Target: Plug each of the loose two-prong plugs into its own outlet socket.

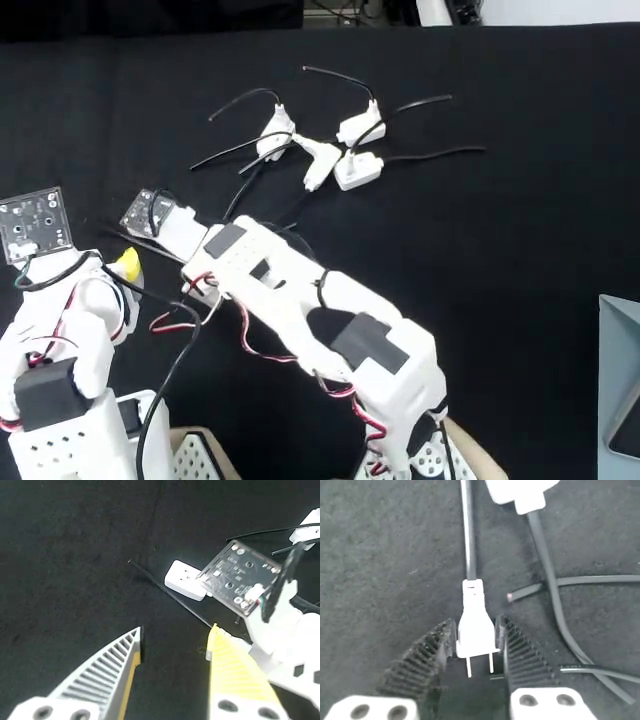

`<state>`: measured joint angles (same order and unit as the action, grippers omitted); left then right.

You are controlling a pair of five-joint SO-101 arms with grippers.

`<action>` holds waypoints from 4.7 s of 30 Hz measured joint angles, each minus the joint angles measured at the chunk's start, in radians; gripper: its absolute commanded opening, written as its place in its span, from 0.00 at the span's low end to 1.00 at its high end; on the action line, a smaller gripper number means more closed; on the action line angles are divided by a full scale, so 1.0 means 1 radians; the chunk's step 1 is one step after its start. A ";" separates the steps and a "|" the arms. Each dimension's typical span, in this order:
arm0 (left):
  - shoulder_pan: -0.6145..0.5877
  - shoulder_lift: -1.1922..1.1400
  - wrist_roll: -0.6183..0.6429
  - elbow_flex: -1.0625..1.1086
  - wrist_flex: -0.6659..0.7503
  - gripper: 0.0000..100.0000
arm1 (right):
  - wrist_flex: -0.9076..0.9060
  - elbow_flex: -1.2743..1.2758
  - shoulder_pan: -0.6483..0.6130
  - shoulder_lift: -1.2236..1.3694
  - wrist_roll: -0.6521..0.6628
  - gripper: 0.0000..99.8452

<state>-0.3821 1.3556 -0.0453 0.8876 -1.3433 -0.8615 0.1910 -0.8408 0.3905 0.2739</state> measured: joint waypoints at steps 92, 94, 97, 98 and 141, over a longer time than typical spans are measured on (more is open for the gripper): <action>0.003 0.005 0.000 0.456 0.356 0.21 | -0.124 0.781 0.574 -0.790 0.026 0.18; 0.003 0.005 0.000 0.456 0.356 0.21 | -0.123 0.781 0.574 -0.790 0.026 0.18; 0.003 0.005 0.000 0.456 0.356 0.21 | -0.110 0.781 0.574 -0.790 0.026 0.18; 0.003 0.005 0.000 0.456 0.356 0.21 | -0.109 0.781 0.574 -0.790 0.026 0.18; 0.003 0.005 -0.006 0.471 0.356 0.21 | -0.169 0.747 0.506 -0.736 0.015 0.01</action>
<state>-0.3790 1.3602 -0.0514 1.3587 -0.9874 -1.0303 0.9383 -0.3345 -0.3460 0.2892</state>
